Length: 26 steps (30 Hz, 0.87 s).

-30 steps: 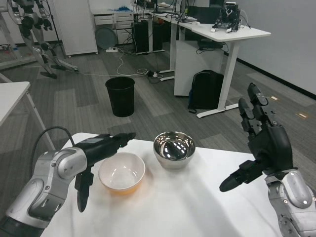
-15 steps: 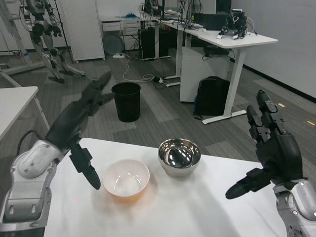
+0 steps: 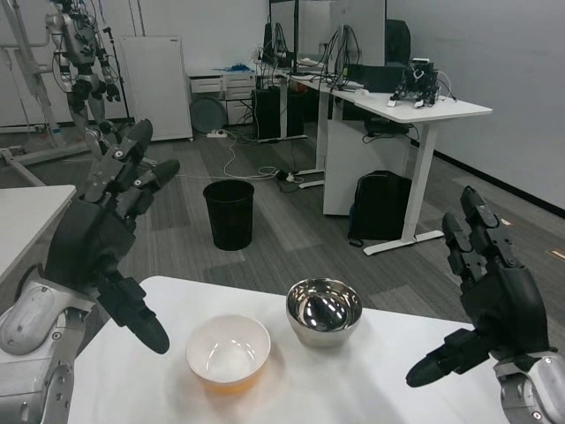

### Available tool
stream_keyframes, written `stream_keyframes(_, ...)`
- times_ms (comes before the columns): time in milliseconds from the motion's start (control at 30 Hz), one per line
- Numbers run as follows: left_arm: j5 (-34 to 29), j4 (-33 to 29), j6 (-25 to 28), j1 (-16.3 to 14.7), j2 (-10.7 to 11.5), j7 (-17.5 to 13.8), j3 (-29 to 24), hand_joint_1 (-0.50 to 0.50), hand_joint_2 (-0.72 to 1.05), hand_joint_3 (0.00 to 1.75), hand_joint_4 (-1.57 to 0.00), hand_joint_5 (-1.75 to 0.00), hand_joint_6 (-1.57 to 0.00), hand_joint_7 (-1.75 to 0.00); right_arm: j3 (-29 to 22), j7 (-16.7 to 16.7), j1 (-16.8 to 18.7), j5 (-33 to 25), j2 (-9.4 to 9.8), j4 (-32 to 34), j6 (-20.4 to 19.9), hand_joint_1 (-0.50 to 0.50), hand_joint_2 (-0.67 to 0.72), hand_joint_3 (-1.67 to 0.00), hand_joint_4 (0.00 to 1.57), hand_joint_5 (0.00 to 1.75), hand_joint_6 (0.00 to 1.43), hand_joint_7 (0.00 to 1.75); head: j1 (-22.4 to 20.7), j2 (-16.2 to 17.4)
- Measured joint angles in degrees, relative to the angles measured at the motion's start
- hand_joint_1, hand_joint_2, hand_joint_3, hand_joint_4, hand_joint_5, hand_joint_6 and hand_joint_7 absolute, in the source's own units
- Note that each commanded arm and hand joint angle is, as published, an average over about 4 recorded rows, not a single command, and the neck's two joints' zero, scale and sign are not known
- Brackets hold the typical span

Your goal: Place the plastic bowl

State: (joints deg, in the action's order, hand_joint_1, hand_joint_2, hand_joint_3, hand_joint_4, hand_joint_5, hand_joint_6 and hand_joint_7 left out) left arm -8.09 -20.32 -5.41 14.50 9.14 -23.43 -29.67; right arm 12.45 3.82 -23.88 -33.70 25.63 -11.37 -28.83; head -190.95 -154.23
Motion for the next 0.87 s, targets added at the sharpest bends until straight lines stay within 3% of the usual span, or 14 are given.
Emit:
stream_keyframes(233, -1.03, 0.18, -0.34, 0.31, 0.24, 0.06, 0.4, -0.5, -0.55, 0.09, 0.0, -0.51, 0.0, 0.0, -0.07, -0.01, 0.0, 0.02, -0.37, 0.33, 0.0, -0.42, 0.22, 0.0, 0.0, 0.0, 0.0, 0.0, 0.79, -1.48)
stream_keyframes(633, -4.17, 1.47, -1.28, 0.42, 0.77, 0.2, 1.07, -0.5, -0.53, 0.0, 0.0, -0.51, 0.0, 0.0, -0.19, -0.1, -0.09, 0.68, -1.19, 2.12, 0.0, -0.42, 0.22, 0.0, 0.0, 0.0, 0.0, 0.0, 0.89, -1.7)
stream_keyframes(733, -4.73, 1.5, -1.63, 0.42, 0.98, 0.26, 1.08, -0.5, -0.55, 0.07, 0.0, -0.44, 0.0, 0.0, -0.3, -0.12, -0.09, 0.7, -1.34, 2.3, 0.0, -0.42, 0.22, 0.0, 0.0, 0.0, 0.0, 0.0, 0.99, -1.87)
stream_keyframes(867, -4.95, 1.5, -1.88, 0.41, 1.0, 0.33, 1.08, -0.5, -0.46, 0.0, 0.0, -0.41, 0.0, 0.0, -0.35, -0.14, -0.09, 0.75, -1.45, 2.47, 0.0, -0.42, 0.22, 0.0, 0.0, 0.0, 0.0, 0.0, 1.08, -2.0)
